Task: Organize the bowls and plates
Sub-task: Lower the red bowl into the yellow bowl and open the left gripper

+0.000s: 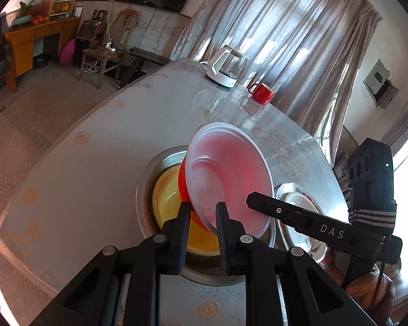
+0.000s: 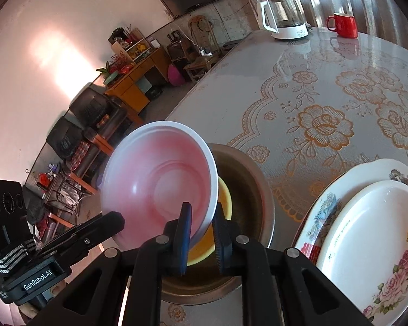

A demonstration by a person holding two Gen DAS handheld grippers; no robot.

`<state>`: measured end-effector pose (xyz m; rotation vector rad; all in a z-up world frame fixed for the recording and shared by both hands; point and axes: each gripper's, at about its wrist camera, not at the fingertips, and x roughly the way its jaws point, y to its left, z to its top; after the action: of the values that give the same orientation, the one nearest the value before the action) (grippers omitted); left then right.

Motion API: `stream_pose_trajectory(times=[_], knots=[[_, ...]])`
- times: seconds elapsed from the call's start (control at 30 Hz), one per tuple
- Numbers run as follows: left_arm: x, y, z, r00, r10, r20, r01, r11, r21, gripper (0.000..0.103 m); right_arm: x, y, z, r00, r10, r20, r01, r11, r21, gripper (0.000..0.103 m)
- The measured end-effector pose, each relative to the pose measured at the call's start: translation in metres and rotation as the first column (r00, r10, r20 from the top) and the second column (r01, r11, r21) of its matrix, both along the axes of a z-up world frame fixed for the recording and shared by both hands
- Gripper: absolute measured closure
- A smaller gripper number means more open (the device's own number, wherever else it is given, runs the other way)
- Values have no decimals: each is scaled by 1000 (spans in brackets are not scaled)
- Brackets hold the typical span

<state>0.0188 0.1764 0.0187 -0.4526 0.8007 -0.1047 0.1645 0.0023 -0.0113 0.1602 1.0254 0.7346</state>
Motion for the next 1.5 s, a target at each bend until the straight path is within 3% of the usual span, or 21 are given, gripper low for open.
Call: stream_pose_trajectory(times=[0.27,0.9,1.2,1.5], knots=[[-2,0,-10,1000,6,-28,-7,1000,-8,85,-1,7,-12,999,24,-45,-27,998,-53,84],[-4,3,-19,999,17,-33,-16,1000,22,85,-6,18,-12,998,32,54,-21,980,-197,75],[-6,2,-21,1000,-2,-28,2,1000,22,85,-6,37,-22,993,97,72,-72,951,-302,73],[-5,-1,-24,999,-22,-29,23,1000,13,82,-19,52,-19,963,192,191,-72,862,-503,79]])
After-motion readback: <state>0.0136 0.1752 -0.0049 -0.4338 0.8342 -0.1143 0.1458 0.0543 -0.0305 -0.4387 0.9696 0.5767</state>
